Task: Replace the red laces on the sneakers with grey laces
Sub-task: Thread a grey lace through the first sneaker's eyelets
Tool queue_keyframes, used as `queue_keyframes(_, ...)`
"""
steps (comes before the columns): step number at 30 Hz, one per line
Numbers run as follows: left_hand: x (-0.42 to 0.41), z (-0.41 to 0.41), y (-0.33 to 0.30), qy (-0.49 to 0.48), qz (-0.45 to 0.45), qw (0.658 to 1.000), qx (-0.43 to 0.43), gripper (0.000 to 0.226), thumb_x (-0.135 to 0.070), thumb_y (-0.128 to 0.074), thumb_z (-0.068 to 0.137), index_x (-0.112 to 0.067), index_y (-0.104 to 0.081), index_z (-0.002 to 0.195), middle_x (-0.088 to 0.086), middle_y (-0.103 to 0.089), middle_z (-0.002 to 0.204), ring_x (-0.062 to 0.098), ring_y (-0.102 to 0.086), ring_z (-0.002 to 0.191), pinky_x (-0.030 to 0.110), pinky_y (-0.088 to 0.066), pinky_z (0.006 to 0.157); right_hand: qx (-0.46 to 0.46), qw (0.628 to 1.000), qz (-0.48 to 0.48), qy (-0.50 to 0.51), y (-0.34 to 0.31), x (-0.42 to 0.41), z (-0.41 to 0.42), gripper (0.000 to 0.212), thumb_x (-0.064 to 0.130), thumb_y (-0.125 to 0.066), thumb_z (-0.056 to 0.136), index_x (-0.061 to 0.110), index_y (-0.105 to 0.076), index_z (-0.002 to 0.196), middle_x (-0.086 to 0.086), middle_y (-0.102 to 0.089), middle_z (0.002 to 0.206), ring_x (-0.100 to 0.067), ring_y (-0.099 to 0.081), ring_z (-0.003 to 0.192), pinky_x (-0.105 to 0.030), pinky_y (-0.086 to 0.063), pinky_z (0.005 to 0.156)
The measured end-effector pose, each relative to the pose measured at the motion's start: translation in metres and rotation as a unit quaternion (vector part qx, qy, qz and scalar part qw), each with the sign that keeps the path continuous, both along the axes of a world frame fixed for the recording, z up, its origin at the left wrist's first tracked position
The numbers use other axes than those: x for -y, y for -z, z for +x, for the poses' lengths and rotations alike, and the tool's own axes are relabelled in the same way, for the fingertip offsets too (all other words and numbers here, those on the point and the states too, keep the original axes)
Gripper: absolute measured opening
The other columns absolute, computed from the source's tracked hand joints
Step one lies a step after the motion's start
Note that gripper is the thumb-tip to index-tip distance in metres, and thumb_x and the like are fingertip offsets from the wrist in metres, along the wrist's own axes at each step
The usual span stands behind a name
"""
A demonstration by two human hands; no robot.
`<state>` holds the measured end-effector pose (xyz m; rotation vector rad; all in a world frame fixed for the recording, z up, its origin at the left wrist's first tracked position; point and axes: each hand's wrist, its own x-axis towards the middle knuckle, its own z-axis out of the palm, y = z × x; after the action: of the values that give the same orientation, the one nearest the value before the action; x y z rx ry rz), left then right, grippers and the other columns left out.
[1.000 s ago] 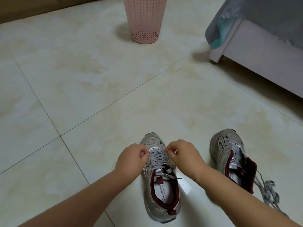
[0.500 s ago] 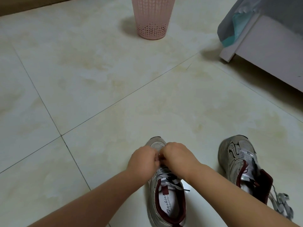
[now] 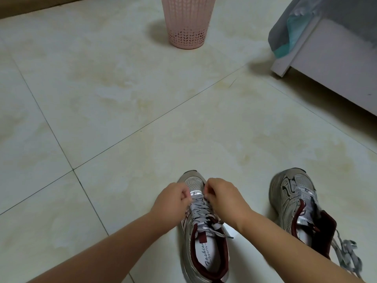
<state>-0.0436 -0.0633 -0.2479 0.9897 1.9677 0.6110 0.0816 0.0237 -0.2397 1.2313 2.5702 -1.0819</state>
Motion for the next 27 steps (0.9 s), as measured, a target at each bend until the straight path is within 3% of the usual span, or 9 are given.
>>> queue_keyframes(2,-0.001,0.002,-0.008,0.099,0.046,0.987,-0.118,0.026,-0.018,-0.060,0.082,-0.029,-0.043,0.066,-0.011,-0.042,0.078,0.011,-0.047,0.074,0.025,-0.037,0.068,-0.015,0.998,0.039,-0.039,-0.004,0.003,0.001,0.015,0.011,-0.048,0.085,0.024,-0.053,0.079,0.004,-0.050,0.084,-0.018,-0.049,0.078,-0.027,-0.034,0.065)
queue_keyframes(5,-0.006,0.003,-0.015,0.174,0.043,0.963,-0.202,0.005,-0.026,-0.060,0.083,-0.024,-0.062,0.078,-0.008,-0.046,0.088,0.015,-0.053,0.088,0.027,-0.040,0.072,0.025,0.993,0.070,-0.096,-0.009,0.006,0.000,0.022,0.013,-0.048,0.084,0.020,-0.067,0.092,-0.003,-0.053,0.097,-0.024,-0.053,0.088,-0.028,-0.039,0.069)
queue_keyframes(7,-0.009,0.005,-0.017,0.189,0.013,0.952,-0.239,0.012,-0.029,-0.058,0.085,-0.021,-0.067,0.086,-0.002,-0.055,0.097,0.019,-0.055,0.094,0.029,-0.043,0.074,0.066,0.985,0.085,-0.133,-0.010,0.006,-0.004,0.027,0.016,-0.046,0.086,0.020,-0.069,0.100,-0.007,-0.053,0.098,-0.027,-0.054,0.090,-0.029,-0.041,0.072)
queue_keyframes(14,-0.022,0.013,-0.018,0.219,-0.102,0.916,-0.321,0.015,-0.010,-0.049,0.084,-0.006,-0.063,0.087,0.011,-0.063,0.099,0.027,-0.058,0.094,0.030,-0.035,0.064,0.150,0.968,0.101,-0.176,-0.013,0.005,-0.023,0.021,-0.003,-0.044,0.081,0.002,-0.062,0.090,-0.007,-0.042,0.070,-0.029,-0.050,0.079,-0.029,-0.032,0.064)
queue_keyframes(17,-0.022,0.011,-0.015,0.193,-0.115,0.947,-0.231,0.018,-0.005,-0.045,0.084,-0.009,-0.062,0.085,0.012,-0.065,0.098,0.029,-0.059,0.094,0.033,-0.043,0.071,0.147,0.975,0.077,-0.146,-0.013,0.002,-0.022,0.020,-0.003,-0.044,0.081,0.008,-0.060,0.088,-0.008,-0.047,0.077,-0.031,-0.057,0.090,-0.028,-0.033,0.066)
queue_keyframes(20,-0.011,0.000,-0.006,0.096,-0.098,0.990,-0.010,0.026,0.000,-0.039,0.088,-0.018,-0.047,0.071,0.003,-0.053,0.082,0.022,-0.052,0.081,0.037,-0.048,0.083,0.100,0.994,-0.031,-0.036,-0.005,-0.008,-0.007,0.025,-0.004,-0.044,0.083,0.017,-0.050,0.070,-0.005,-0.054,0.079,-0.024,-0.054,0.079,-0.027,-0.037,0.064)
queue_keyframes(23,0.005,-0.006,0.001,-0.060,-0.069,0.966,0.242,0.029,0.000,-0.038,0.094,-0.013,-0.043,0.069,0.001,-0.040,0.075,0.011,-0.047,0.073,0.024,-0.052,0.083,-0.003,0.971,-0.208,0.114,0.001,-0.008,0.012,0.033,-0.009,-0.038,0.086,0.015,-0.043,0.064,-0.005,-0.050,0.065,-0.019,-0.050,0.059,-0.026,-0.041,0.056)
queue_keyframes(25,0.011,-0.006,0.004,-0.086,-0.056,0.947,0.306,0.027,-0.001,-0.039,0.095,-0.011,-0.044,0.070,0.001,-0.039,0.075,0.006,-0.047,0.071,0.017,-0.050,0.084,-0.043,0.952,-0.257,0.157,0.002,-0.004,0.019,0.032,-0.007,-0.037,0.090,0.014,-0.043,0.066,-0.006,-0.049,0.059,-0.014,-0.047,0.049,-0.022,-0.039,0.051)
queue_keyframes(27,0.009,-0.004,0.007,-0.060,-0.045,0.958,0.277,0.024,-0.005,-0.043,0.095,-0.014,-0.047,0.073,0.000,-0.042,0.075,0.007,-0.047,0.072,0.019,-0.049,0.085,-0.050,0.951,-0.254,0.171,0.003,-0.003,0.019,0.029,-0.003,-0.040,0.091,0.013,-0.045,0.068,-0.005,-0.050,0.059,-0.012,-0.047,0.048,-0.023,-0.041,0.052)
